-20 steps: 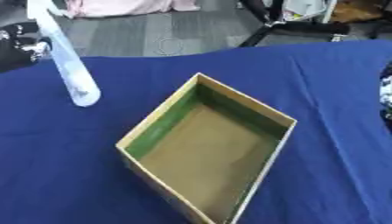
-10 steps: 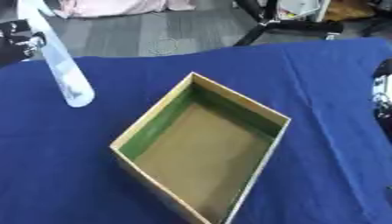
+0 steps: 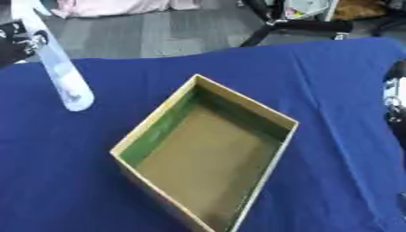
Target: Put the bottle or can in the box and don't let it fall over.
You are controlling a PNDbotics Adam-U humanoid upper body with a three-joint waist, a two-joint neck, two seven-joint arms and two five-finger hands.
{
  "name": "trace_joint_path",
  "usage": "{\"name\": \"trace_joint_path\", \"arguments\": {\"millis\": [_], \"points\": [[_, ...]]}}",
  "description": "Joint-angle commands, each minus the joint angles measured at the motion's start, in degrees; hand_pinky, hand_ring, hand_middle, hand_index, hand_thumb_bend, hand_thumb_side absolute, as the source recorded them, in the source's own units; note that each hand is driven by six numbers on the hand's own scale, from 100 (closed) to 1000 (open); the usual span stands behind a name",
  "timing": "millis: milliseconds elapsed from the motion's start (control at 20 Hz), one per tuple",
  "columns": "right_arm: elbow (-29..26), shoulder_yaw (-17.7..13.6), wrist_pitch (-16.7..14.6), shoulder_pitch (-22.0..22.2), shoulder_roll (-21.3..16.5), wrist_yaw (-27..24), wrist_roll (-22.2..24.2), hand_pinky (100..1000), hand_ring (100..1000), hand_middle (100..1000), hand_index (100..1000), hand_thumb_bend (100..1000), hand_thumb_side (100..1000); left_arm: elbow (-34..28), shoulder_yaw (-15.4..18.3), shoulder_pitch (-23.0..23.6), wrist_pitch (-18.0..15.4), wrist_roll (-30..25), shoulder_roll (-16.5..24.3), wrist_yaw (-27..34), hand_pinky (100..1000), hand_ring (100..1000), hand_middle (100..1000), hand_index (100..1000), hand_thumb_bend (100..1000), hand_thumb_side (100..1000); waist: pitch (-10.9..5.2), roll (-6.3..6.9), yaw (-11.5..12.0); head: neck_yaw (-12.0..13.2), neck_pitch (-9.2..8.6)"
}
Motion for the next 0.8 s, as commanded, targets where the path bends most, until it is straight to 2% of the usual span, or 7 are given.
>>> {"name": "trace_joint_path", "arguments": {"millis": [50,800], "points": [[-1.25,-0.14,-0.17,-0.81,-0.74,0.02,0.30,1000,972,1000,1000,100,470,0.04,0.88,-1.65,-0.19,0.64,0.95,-0.35,1000,1000,1000,955,100,581,-0.95,-0.19,-0.15,0.05,-0.94],[-1.25,0.17,-0.27,-1.47,-0.29,0.28,0.64,1000,973,1000,1000,100,470,0.82,0.87,-2.96,-0.58,1.52,0.61,-0.49,1000,1000,1000,936,100,589,0.28,0.03,-1.20,0.00,-1.64]]}}
